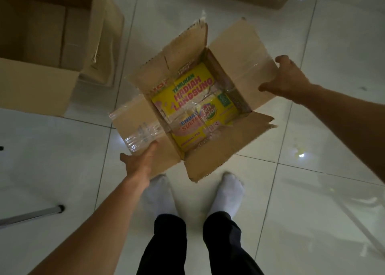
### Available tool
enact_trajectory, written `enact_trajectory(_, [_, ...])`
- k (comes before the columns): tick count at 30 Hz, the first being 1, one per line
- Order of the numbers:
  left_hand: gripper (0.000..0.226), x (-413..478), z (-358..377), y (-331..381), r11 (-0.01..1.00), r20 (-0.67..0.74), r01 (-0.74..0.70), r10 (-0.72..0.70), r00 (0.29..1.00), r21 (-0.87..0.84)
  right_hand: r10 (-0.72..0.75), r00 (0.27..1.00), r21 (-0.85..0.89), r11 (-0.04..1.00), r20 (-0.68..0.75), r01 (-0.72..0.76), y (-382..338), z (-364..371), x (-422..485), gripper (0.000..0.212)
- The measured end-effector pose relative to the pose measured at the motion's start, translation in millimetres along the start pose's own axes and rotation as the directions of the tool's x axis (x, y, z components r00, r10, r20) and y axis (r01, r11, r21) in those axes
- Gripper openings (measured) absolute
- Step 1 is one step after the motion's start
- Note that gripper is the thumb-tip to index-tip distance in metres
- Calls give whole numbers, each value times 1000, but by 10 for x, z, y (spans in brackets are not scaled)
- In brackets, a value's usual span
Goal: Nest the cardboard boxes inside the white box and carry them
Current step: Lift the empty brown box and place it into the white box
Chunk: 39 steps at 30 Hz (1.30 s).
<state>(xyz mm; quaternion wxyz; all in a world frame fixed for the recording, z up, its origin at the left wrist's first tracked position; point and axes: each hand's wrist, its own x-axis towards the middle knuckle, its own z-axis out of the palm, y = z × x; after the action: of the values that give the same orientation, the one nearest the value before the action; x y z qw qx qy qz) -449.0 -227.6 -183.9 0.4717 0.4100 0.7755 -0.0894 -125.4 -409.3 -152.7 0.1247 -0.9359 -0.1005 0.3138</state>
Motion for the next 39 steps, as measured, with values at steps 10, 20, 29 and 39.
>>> enact_trajectory(10, [30, -88, 46, 149, 983, -305, -181, 160, 939, -41, 25, 1000, -114, 993, 7, -24, -37, -155, 90, 33])
enact_trajectory(20, [10, -369, 44, 646, 787, -236, -609, 612, 755, 97, 29, 999, -44, 999, 30, -28, -18, -153, -495, 25])
enact_trajectory(29, [18, -465, 267, 1123, 633, -12, -733, 759, 651, 249, 243, 968, 254, 934, 70, -252, 167, 93, -1058, 18])
enact_trajectory(39, [23, -363, 213, 1291, 598, 100, -747, 758, 645, 290, 321, 935, 329, 876, 152, -354, 317, 179, -1219, 23])
